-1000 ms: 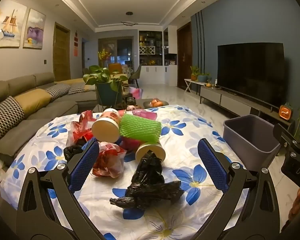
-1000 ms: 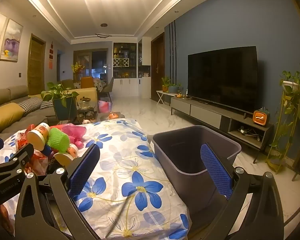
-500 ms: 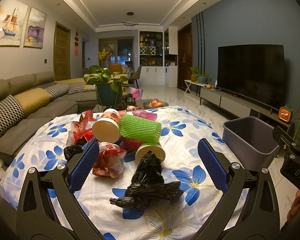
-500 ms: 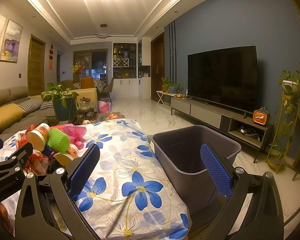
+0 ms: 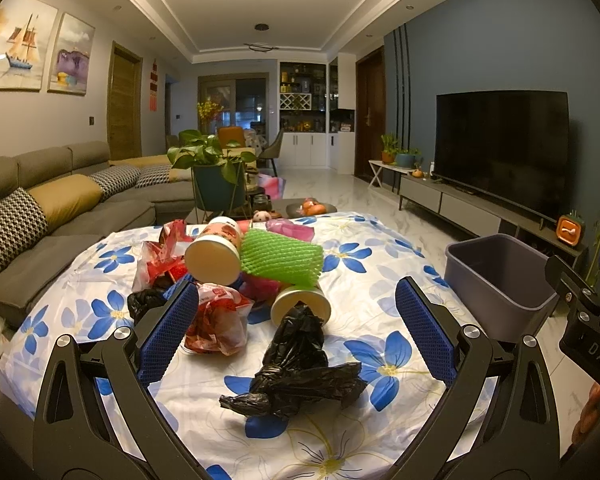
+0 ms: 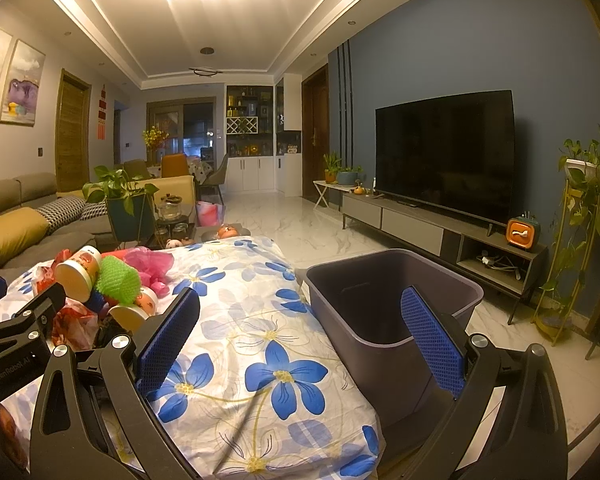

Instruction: Collect trash

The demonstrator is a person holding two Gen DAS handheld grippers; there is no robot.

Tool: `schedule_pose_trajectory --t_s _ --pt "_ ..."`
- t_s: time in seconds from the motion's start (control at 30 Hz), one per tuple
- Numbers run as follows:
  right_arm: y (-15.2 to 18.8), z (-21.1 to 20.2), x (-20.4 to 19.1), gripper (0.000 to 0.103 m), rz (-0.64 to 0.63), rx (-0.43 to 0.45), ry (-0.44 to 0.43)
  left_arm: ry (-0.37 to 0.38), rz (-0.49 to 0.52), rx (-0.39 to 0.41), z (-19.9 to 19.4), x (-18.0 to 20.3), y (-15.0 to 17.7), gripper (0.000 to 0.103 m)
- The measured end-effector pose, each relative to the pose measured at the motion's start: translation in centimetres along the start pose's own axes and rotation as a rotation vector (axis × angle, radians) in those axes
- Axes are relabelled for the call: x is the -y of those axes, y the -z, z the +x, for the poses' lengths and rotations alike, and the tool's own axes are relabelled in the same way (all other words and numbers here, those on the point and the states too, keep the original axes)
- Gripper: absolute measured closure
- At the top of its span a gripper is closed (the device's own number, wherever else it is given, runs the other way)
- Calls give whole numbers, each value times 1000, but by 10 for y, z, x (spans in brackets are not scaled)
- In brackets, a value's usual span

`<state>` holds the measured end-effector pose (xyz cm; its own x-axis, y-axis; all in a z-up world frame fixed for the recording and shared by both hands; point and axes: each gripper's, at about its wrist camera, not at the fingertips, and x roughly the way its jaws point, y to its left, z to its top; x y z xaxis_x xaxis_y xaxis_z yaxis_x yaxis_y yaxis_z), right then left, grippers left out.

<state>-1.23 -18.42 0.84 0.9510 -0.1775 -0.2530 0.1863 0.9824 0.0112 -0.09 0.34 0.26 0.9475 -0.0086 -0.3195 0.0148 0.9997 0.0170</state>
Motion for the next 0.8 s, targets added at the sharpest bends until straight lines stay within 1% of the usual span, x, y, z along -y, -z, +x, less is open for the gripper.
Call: schedule_pose_trajectory --t_s 0.8 --pt "1 -1 1 6 3 -2 -1 3 -5 1 -3 4 -1 6"
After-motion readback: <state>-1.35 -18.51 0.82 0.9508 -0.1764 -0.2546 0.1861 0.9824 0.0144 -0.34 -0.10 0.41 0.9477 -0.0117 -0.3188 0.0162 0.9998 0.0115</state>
